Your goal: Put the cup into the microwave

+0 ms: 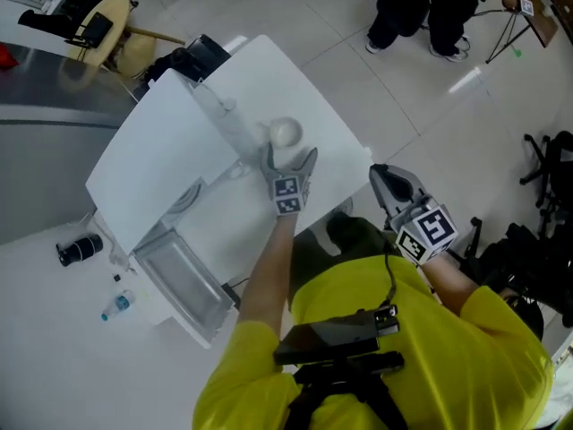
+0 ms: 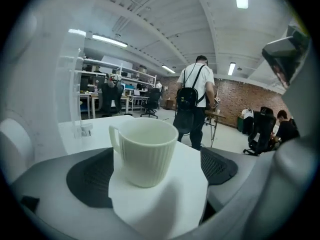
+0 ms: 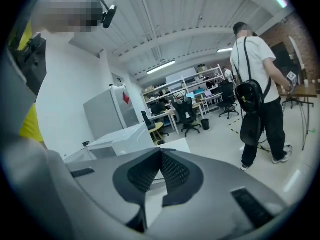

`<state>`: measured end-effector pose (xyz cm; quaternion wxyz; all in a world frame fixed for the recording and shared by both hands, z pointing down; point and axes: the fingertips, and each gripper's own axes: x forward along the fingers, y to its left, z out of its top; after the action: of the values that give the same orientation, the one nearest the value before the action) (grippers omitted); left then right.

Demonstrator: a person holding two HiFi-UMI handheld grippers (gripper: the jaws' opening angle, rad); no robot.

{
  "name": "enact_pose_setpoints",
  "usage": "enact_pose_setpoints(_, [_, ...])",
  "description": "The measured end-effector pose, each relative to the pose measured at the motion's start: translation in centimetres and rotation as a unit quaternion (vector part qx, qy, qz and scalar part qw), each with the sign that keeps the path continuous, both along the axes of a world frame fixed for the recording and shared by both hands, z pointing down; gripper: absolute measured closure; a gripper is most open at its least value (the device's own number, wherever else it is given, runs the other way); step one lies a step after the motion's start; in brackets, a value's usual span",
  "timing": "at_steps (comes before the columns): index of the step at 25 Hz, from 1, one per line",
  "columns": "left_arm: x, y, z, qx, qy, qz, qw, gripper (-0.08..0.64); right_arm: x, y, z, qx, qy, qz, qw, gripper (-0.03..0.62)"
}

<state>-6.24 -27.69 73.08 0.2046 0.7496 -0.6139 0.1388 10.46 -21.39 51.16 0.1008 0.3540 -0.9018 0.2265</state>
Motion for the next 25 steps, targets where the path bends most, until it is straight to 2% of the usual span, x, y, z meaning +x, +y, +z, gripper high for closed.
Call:
enact_pose_setpoints(3, [-0.9, -2.4, 1.3, 0.013, -0.011, -0.016, 0.9997, 0.028, -0.9, -0.4, 1.3, 0.001, 0.007, -0.009, 1.0, 0.588])
enact_pose_setpoints(8, [-0.8, -5.3, 2.2, 0.033, -0.02, -0.023, 0.999, 0.088, -0.2, -0.9, 2.6, -0.002, 0.013, 0.013, 1.0, 0.588])
enact_pose_setpoints(13, [-0.9, -5.3, 1.7, 0.031, -0.018, -0.031, 0.9989, 0.094, 0.8, -0.2, 2.4, -0.001, 0.021, 0.029, 0.999, 0.588])
enact_pose_setpoints(17, [1.7, -1.0, -2.8, 0.051, -0.002, 0.0, 0.9987, 0.094, 0.9, 0.1, 1.7, 0.005, 0.017, 0.025, 1.0, 0.588])
enact_pose_setpoints(20, [3.8, 3.9, -7.4, 0.058, 0.027, 0.023, 0.9977, 0.094, -0.4, 0.1, 1.4, 0.011, 0.012, 0.01, 1.0, 0.588])
enact_pose_setpoints(23, [3.7, 8.8, -10.7, 0.053, 0.052, 0.007, 0.9972, 0.094, -3.2, 0.5, 1.6, 0.007, 0.007, -0.028, 1.0, 0.588])
enact_pose_setpoints(25, [1.8, 11.8, -11.5, 0.05, 0.052, -0.027, 0.997, 0.094, -5.4, 1.1, 1.6, 0.006, 0.001, -0.057, 0.998, 0.588])
